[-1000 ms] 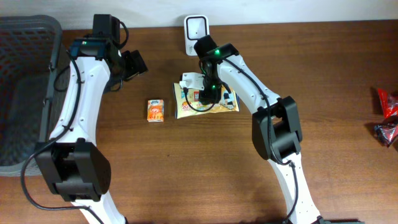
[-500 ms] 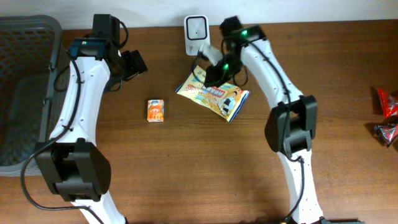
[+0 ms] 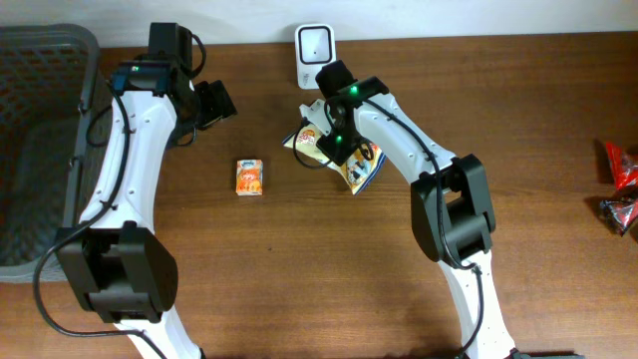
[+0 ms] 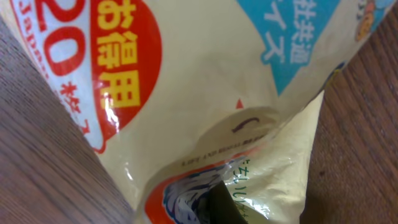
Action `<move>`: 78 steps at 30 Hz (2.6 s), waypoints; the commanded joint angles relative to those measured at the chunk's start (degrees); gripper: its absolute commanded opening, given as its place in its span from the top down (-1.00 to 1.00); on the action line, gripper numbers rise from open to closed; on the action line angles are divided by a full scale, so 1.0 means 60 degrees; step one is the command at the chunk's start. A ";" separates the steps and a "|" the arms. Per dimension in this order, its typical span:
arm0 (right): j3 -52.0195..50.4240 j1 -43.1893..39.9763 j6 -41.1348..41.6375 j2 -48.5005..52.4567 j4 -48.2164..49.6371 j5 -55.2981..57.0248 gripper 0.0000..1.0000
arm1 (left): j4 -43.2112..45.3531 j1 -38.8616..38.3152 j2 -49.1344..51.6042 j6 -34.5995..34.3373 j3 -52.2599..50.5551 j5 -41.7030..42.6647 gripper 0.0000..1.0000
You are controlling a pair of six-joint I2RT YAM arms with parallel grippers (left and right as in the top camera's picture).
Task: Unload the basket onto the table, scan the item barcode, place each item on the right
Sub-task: 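Lift the wipes packet and hold it up to the scanner window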
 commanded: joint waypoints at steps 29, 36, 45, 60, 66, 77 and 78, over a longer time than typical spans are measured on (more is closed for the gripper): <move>0.2561 -0.0758 -0.1428 0.0528 -0.5639 0.2058 -0.86 | -0.0011 -0.0011 0.0091 -0.0091 0.0120 -0.0036 -0.98; -0.0444 -0.1024 -0.0204 0.0528 -0.1902 0.3311 0.81 | -0.0011 -0.0011 0.0091 -0.0091 0.0117 -0.0040 -0.98; 0.1723 -0.1588 0.0375 0.0510 -0.3453 -0.5213 0.92 | -0.0011 0.0036 0.0091 -0.0091 0.0117 -0.0036 -0.98; 0.1927 -0.2382 0.3173 0.0503 -0.1188 -0.7435 0.92 | -0.0011 0.0036 0.0091 -0.0091 0.0117 -0.0036 -0.98; 0.3293 -0.0965 0.5384 0.0495 0.2222 0.2459 0.92 | -0.0011 0.0036 0.0091 -0.0091 0.0117 -0.0036 -0.98; 0.3381 -0.0430 0.5890 0.0969 0.2586 0.2703 0.92 | -0.0015 0.0036 0.0091 -0.0091 0.0120 -0.0036 -0.98; 0.3381 -0.0474 0.6054 0.0969 0.2291 0.2029 0.92 | -0.0011 0.0036 0.0091 -0.0091 0.0117 -0.0036 -0.98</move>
